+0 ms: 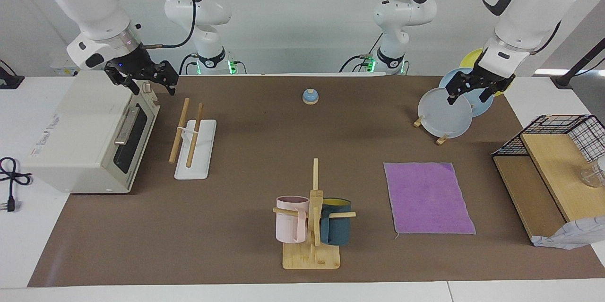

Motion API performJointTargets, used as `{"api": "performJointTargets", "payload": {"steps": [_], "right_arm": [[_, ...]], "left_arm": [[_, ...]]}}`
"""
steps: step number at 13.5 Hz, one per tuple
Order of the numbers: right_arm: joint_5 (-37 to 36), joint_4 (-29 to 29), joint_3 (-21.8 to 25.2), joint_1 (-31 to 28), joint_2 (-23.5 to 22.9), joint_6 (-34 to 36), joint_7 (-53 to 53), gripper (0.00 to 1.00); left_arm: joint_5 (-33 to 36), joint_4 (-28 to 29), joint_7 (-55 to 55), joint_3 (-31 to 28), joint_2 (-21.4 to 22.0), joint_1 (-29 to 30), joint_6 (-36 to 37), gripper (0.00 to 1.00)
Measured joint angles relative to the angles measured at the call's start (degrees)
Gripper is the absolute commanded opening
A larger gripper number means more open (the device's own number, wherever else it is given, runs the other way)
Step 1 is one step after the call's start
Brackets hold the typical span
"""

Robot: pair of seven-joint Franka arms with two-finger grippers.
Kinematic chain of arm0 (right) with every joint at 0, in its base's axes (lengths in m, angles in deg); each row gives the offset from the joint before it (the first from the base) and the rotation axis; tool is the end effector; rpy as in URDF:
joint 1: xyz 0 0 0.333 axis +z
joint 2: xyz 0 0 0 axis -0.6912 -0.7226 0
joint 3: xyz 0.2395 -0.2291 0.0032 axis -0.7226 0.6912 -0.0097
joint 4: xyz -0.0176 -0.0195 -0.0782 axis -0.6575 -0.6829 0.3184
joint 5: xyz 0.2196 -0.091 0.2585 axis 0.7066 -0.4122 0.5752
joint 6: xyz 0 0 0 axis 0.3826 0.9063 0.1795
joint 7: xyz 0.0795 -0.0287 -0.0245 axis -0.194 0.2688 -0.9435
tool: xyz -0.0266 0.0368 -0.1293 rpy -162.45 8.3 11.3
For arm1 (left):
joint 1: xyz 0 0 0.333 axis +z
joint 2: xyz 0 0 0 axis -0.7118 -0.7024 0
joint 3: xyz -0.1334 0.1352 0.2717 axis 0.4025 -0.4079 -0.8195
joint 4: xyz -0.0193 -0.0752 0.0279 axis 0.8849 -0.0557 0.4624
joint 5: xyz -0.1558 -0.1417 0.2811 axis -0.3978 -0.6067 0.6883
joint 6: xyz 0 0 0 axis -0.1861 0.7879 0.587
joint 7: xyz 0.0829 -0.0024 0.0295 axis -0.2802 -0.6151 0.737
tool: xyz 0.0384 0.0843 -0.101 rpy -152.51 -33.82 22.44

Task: Fold towel and hang on rack
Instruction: 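Move the left gripper toward the purple towel's near edge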

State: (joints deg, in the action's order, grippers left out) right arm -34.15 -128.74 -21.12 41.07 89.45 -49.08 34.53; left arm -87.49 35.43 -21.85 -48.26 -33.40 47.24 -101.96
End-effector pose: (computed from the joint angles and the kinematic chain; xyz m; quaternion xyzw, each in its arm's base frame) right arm 0.5019 0.0025 0.5909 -0.9985 0.0281 0.0450 0.0113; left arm 0.5061 -0.0356 0.5784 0.9999 0.0024 -0.0071 0.0078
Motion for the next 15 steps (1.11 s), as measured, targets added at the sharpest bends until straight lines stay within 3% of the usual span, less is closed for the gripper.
{"api": "performJointTargets", "payload": {"steps": [4,8,12,15], "right_arm": [[0.0,0.0,-0.1,0.0,0.0,0.0,0.0,1.0],[0.0,0.0,-0.4,0.1,0.0,-1.0,-0.1,1.0],[0.0,0.0,-0.4,0.1,0.0,-1.0,-0.1,1.0],[0.0,0.0,-0.5,0.1,0.0,-1.0,-0.1,1.0]], "left_arm": [[0.0,1.7,0.0,-0.2,0.3,1.0,-0.6,1.0],[0.0,8.3,-0.1,-0.3,-0.2,4.4,-9.8,1.0],[-0.4,11.3,-0.2,-0.4,-10.8,7.2,-23.6,1.0],[-1.0,11.2,-0.3,-0.3,-17.6,8.8,-28.6,0.95]]}}
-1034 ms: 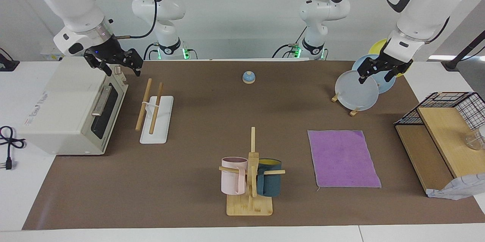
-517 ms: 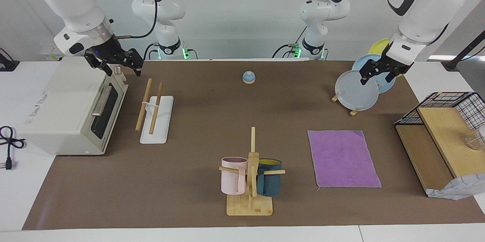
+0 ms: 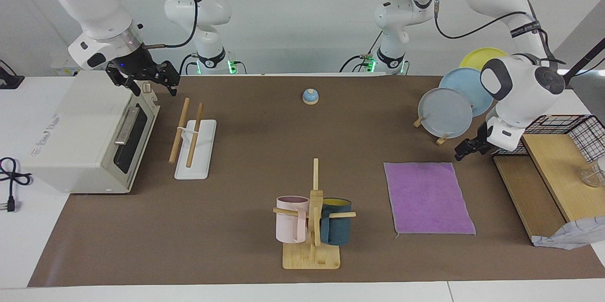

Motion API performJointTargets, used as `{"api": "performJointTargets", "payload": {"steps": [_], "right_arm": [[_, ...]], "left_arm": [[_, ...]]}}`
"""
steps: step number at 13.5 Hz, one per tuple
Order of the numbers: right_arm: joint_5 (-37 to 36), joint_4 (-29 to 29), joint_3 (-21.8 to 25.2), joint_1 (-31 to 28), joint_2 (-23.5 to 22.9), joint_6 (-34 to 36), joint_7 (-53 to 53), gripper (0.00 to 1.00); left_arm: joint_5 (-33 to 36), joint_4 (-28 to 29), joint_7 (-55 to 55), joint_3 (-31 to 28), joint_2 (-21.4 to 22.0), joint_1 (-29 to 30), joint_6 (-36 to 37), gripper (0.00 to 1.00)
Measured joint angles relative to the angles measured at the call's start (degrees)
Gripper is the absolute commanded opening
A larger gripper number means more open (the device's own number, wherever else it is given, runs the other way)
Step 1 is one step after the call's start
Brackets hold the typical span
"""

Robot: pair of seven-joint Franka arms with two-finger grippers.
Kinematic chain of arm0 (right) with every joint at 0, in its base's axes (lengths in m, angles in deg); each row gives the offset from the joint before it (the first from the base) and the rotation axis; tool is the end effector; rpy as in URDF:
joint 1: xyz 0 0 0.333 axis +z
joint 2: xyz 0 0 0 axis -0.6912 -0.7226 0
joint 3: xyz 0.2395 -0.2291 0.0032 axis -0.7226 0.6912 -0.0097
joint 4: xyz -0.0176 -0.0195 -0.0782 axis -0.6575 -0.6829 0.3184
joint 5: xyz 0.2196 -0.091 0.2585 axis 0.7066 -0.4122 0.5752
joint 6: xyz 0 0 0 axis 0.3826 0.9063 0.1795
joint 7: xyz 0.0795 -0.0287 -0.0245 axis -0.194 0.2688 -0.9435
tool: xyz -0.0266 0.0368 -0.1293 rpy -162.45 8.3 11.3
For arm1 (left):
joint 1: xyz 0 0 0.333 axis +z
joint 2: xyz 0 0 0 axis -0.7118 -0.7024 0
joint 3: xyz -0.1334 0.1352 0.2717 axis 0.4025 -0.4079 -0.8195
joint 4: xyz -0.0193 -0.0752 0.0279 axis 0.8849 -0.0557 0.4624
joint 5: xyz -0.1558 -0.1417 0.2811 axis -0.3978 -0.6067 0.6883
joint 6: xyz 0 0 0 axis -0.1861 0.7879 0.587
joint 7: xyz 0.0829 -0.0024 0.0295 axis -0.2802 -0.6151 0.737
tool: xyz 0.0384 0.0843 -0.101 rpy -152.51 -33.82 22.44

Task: Fold towel and hang on rack
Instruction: 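Move the left gripper toward the purple towel's near edge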

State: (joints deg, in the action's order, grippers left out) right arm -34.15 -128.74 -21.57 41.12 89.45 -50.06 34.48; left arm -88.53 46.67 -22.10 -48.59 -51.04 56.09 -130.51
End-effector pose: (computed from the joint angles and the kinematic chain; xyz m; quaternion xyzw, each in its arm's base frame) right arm 0.5043 0.0069 0.5922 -0.9990 0.0234 0.0365 0.0114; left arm 0.5824 0.0566 0.3666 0.9954 0.0913 -0.0085 0.0282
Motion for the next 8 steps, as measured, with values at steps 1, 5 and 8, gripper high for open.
{"api": "performJointTargets", "payload": {"steps": [1,5,8], "right_arm": [[0.0,0.0,0.0,0.0,0.0,0.0,0.0,1.0],[0.0,0.0,0.0,0.0,0.0,0.0,0.0,1.0],[0.0,0.0,0.0,0.0,0.0,0.0,0.0,1.0]], "left_arm": [[-0.8,0.0,0.0,0.0,-1.4,0.1,-1.2,0.92],[-4.5,-0.2,0.0,0.4,-4.3,0.1,-4.3,0.71],[-5.3,-0.2,0.0,0.4,-4.8,0.1,-4.7,0.56]]}}
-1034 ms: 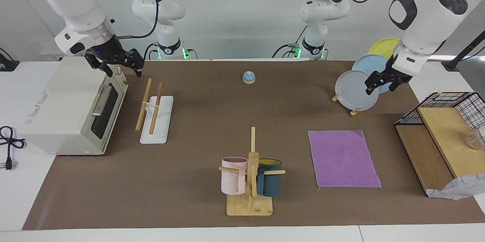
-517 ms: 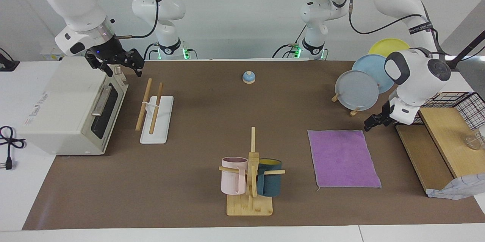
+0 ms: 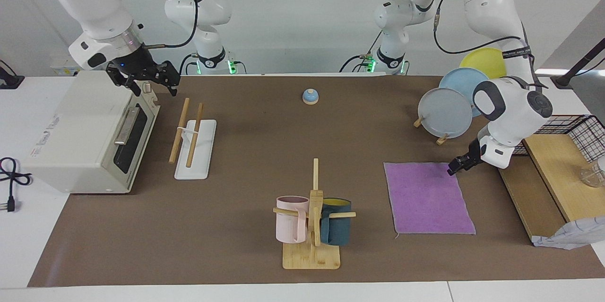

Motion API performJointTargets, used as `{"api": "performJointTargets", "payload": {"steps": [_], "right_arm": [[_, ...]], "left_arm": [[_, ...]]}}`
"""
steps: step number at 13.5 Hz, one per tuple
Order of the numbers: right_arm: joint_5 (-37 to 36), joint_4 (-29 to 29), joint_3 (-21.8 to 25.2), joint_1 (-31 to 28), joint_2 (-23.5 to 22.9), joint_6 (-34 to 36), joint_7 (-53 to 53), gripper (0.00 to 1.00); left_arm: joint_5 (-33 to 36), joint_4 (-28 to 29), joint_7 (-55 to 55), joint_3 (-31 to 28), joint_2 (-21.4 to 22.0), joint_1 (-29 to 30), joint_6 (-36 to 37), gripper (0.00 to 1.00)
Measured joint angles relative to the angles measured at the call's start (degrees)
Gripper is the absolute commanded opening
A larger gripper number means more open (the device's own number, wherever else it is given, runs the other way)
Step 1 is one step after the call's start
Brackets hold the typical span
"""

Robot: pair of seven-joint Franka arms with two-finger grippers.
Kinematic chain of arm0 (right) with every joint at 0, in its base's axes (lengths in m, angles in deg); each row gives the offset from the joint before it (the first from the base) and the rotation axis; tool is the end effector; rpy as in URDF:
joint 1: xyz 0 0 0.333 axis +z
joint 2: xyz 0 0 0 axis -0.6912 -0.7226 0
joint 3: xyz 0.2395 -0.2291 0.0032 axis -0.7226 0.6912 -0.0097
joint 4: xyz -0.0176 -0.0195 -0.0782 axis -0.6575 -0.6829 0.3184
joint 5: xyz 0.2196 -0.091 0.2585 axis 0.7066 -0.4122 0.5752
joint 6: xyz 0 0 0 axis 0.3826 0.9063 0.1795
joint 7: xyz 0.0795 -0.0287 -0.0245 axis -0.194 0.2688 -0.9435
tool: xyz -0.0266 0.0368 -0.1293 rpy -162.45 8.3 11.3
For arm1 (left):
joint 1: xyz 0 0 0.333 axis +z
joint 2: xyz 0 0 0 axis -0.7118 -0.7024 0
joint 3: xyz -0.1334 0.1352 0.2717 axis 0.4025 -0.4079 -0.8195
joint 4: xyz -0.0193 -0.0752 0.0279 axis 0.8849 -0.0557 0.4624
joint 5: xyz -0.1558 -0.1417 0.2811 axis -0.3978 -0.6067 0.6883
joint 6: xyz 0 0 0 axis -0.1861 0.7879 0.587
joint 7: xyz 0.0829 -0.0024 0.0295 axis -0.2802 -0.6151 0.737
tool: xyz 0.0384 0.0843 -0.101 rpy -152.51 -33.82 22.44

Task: Fold towel and hang on rack
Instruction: 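Move the left gripper toward the purple towel's near edge, then grasp the purple towel edge with the left gripper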

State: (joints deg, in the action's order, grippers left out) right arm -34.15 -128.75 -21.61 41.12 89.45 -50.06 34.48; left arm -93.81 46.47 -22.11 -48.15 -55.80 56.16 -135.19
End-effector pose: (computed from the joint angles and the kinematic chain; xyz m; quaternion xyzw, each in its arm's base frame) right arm 0.5043 0.0072 0.5921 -0.9990 0.0230 0.0366 0.0113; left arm 0.5967 0.0503 0.3266 0.9905 0.1189 -0.0071 0.0683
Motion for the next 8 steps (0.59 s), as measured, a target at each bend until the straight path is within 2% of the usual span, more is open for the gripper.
{"api": "performJointTargets", "payload": {"steps": [2,4,6,8], "right_arm": [[0.0,0.0,0.0,0.0,0.0,0.0,0.0,1.0],[0.0,0.0,-0.1,0.0,0.0,0.0,0.0,1.0],[0.0,0.0,-0.1,0.0,0.0,0.0,0.0,1.0],[0.0,0.0,-0.1,0.0,0.0,0.0,0.0,1.0]], "left_arm": [[-0.1,0.0,0.0,0.0,-0.6,0.0,0.0,0.55],[-0.2,0.4,0.0,0.0,-1.0,0.0,0.0,0.46],[-0.7,0.5,0.1,-0.1,-1.2,0.1,0.0,0.31],[-1.2,0.5,0.1,-0.3,-1.2,0.2,0.0,0.1]]}}
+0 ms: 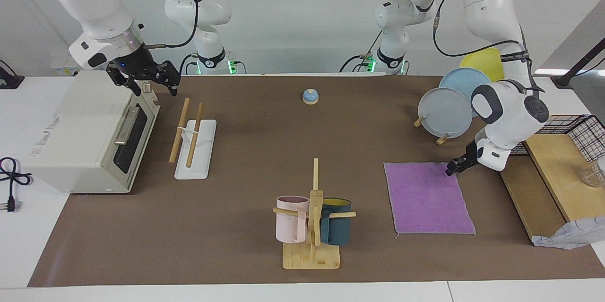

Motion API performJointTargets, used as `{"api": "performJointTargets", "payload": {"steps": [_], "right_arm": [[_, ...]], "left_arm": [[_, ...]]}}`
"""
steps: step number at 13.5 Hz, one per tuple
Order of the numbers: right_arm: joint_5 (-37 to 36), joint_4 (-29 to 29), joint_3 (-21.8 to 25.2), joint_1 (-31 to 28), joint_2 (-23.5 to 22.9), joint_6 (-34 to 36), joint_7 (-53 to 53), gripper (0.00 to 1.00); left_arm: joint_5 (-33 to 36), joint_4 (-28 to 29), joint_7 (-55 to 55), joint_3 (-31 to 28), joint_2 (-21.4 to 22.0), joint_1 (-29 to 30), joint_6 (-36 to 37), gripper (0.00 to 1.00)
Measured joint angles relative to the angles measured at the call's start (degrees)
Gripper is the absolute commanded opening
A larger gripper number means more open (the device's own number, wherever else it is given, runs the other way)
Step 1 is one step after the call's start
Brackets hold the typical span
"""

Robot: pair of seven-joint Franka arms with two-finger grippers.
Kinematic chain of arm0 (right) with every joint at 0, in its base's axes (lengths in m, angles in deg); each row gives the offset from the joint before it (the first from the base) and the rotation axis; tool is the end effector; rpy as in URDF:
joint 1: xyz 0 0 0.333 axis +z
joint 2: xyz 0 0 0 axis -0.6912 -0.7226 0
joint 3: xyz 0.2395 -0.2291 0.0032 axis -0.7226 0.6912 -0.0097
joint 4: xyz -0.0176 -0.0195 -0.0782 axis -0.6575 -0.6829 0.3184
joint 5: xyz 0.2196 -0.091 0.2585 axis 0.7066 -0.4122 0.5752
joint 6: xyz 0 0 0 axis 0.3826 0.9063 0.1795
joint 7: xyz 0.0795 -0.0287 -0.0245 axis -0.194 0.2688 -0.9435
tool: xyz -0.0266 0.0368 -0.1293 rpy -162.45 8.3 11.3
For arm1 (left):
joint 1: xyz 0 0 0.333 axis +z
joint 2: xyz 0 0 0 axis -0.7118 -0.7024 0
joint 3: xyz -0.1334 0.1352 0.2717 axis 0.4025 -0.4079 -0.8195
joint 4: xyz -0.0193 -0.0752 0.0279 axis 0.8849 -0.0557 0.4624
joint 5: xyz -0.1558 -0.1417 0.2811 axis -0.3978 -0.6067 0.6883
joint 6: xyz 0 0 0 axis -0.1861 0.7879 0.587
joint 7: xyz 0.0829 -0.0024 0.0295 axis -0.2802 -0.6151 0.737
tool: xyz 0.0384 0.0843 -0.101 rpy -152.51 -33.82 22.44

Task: Fold towel and hang on rack
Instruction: 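Grasp the purple towel edge with the left gripper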

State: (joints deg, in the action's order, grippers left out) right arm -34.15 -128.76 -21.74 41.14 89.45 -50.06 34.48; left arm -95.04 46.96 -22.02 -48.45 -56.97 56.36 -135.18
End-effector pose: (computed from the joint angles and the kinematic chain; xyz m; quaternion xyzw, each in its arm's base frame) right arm 0.5042 0.0086 0.5920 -0.9990 0.0217 0.0367 0.0113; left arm 0.5937 0.0537 0.3111 0.9882 0.1313 -0.0214 0.0763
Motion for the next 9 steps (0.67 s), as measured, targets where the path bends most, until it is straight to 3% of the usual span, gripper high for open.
{"api": "performJointTargets", "payload": {"steps": [1,9], "right_arm": [[0.0,0.0,0.0,0.0,0.0,0.0,0.0,1.0],[0.0,0.0,0.0,0.0,0.0,0.0,0.0,1.0]], "left_arm": [[-0.2,0.0,0.0,0.0,0.0,0.0,0.0,0.0],[-0.4,-0.3,0.1,0.4,0.0,-0.2,2.2,0.0]]}}
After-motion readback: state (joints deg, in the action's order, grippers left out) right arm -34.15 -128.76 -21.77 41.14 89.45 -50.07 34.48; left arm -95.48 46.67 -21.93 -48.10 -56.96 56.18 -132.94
